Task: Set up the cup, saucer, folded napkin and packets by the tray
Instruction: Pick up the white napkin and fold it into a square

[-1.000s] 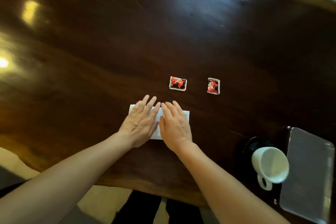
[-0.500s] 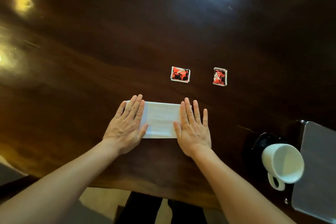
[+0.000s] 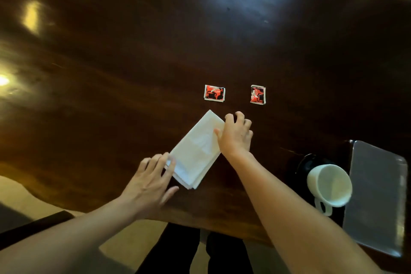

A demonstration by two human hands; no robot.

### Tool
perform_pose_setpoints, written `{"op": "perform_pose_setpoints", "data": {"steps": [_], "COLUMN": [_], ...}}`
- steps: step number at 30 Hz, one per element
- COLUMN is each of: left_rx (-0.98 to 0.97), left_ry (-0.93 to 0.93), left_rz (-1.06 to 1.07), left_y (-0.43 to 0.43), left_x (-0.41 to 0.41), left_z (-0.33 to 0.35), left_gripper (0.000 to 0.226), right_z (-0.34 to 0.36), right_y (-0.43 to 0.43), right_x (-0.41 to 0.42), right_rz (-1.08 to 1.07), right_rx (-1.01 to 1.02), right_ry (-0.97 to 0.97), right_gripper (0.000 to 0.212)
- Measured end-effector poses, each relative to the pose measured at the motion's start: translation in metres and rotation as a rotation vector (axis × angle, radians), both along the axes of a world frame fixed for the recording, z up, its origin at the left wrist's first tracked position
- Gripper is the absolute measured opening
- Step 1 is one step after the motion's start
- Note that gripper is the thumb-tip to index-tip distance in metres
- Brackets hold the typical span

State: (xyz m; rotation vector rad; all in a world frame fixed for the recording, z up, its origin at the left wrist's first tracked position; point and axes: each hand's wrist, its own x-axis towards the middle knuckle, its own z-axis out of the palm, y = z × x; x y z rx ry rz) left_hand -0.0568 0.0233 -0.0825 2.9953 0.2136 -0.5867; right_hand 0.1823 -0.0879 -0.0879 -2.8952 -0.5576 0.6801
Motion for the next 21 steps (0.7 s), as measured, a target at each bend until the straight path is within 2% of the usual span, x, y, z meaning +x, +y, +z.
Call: {"op": "perform_pose_setpoints", "data": {"steps": [4,6,9,11,12,14,16,17,19,21], "left_rx": [-0.012,-0.018,-0.058,-0.131,-0.198,-0.38,-0.588,-0.675,-0.814,-0.873], "left_ry": [-0.047,-0.039,-0.011,-0.063,-0.118,-0.219,-0.272,-0.251,-0.169,-0.129], "left_rz": [-0.086,-0.098,-0.151,-0.132,-0.06,0.26,0.63,0.742,0.808,0.787], "left_y": [-0.008,-0.007,-0.006,-0.004,-0.003,0.0,0.008,0.013,0.022,0.026], "left_x": [-0.005,-0.002,0.004,0.011,0.016,0.031,0.052,0.063,0.079,0.088], "left_z": [0.001,0.002,0.001,0.0,0.0,0.001,0.005,0.008,0.014,0.015], "left_gripper": [0.062,0.06,0.065,0.063,0.058,0.049,0.06,0.066,0.063,0.045], "right_z": [0.009,0.016,0.029,0.042,0.049,0.065,0.076,0.08,0.082,0.08], "right_y": [0.008,0.011,0.012,0.013,0.013,0.012,0.012,0.012,0.013,0.014], "right_x": [0.004,0.007,0.012,0.015,0.016,0.016,0.014,0.014,0.013,0.014], "right_rz": [-0.066,-0.113,-0.166,-0.144,-0.126,-0.09,-0.066,-0.065,-0.086,-0.155], "right_rx": [0.11,0.128,0.23,0.353,0.413,0.515,0.577,0.592,0.611,0.641], "right_ry": [0.099,0.152,0.286,0.327,0.347,0.402,0.449,0.471,0.517,0.567], "right_gripper": [0.022,0.023,0.037,0.028,0.022,0.016,0.013,0.011,0.011,0.015]}}
